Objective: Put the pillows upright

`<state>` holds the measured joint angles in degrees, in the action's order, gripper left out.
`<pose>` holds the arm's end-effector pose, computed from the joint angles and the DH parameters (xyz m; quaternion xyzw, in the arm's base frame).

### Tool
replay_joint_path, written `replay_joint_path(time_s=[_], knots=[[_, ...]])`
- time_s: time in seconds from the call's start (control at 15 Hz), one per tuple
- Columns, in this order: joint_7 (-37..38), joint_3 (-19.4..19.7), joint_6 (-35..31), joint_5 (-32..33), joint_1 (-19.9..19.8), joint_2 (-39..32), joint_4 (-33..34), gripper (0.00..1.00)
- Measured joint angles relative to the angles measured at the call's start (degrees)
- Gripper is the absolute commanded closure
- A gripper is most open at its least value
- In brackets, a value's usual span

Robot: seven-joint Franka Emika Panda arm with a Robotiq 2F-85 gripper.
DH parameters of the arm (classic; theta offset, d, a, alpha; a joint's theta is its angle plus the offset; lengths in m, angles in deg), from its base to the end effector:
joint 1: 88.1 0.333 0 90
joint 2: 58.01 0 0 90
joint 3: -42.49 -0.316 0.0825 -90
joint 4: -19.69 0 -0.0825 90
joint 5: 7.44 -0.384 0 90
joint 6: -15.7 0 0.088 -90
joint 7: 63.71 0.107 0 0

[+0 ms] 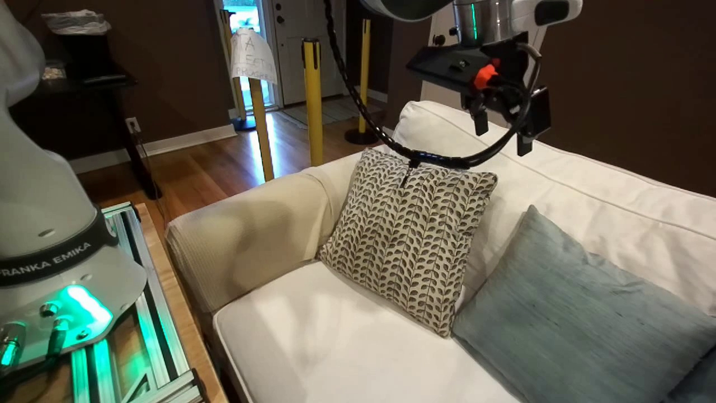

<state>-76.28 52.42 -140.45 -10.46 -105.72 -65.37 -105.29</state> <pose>0.5188 -0.2709 0.3769 0.9673 -0.1457 0.1964 0.0667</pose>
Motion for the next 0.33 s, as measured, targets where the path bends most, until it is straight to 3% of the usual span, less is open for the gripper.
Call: replay_joint_path(time_s=[0.33], knots=[[1.86, 0.55, -0.42, -0.05, 0.29, 3.35, -2.79, 0.0]])
